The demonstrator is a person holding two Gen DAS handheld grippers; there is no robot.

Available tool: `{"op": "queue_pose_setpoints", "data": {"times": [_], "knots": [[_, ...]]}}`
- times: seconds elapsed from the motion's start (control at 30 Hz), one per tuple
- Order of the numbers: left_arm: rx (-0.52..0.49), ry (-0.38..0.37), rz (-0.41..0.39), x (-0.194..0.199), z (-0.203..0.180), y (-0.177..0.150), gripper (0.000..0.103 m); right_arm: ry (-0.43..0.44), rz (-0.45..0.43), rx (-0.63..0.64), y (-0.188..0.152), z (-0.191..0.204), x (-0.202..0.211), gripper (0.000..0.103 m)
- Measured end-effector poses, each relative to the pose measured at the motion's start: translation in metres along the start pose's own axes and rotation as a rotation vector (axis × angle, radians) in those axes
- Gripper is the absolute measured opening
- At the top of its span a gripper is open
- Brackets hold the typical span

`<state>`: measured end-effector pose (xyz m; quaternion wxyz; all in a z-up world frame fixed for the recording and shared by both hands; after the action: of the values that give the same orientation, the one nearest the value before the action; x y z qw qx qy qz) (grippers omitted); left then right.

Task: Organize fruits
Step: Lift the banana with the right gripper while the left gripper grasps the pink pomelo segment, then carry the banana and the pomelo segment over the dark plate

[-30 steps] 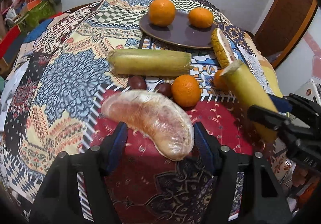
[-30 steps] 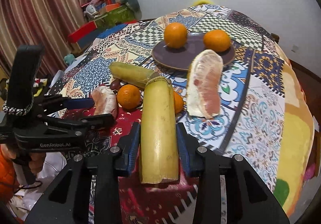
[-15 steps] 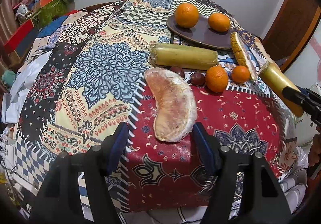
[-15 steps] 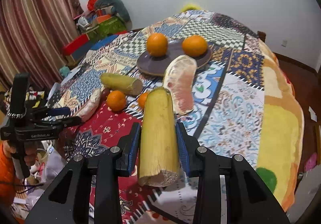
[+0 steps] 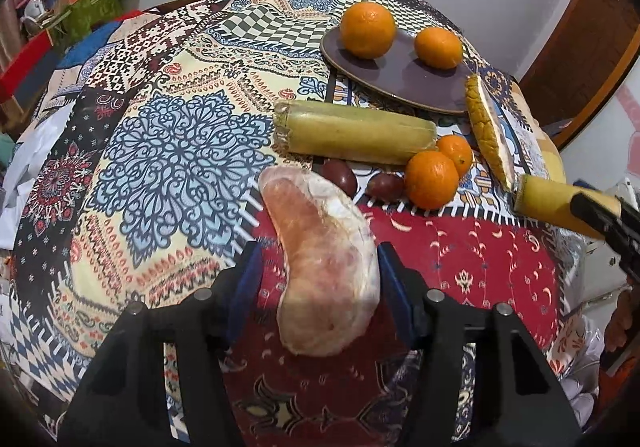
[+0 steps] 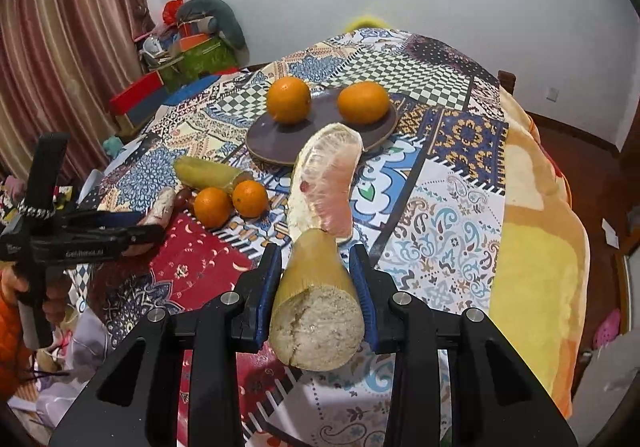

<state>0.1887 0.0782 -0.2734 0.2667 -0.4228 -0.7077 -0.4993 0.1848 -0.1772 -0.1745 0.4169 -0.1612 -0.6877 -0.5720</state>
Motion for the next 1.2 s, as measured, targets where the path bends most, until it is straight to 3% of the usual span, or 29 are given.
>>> {"op": "queue_pose_setpoints", "data": {"times": [0.23, 0.53, 0.9, 1.2], "knots": [[0.009, -0.01, -0.008, -0.003, 0.004, 0.004, 0.056, -0.011, 0.097, 0.029, -0.018, -0.001, -0.017, 0.035], [0.009, -0.034, -0.02, -0.003, 0.006, 0.006, 0.048, 0.006, 0.142, 0.046, -0.01, 0.0, -0.038, 0.035], [-0.009, -0.011, -0.045, 0.014, -0.004, -0.001, 0.043, 0.004, 0.074, -0.01, -0.007, -0.005, -0.025, 0.032], [-0.047, -0.016, -0.145, 0.049, -0.023, 0.015, 0.043, 0.0, -0.021, -0.026, 0.017, -0.008, 0.002, 0.031]]}}
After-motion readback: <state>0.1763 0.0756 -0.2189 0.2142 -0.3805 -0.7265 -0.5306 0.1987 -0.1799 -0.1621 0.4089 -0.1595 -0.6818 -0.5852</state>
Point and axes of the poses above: each gripper's, at about its wrist camera, not at the fingertips, and x roughly against the way its jaws point, z to its left, y to its top, the point moved 3 cm from there along -x, roughly the way its jaws point, and after that the axes turned 15 degrees about -y, right-handed, at the moved point
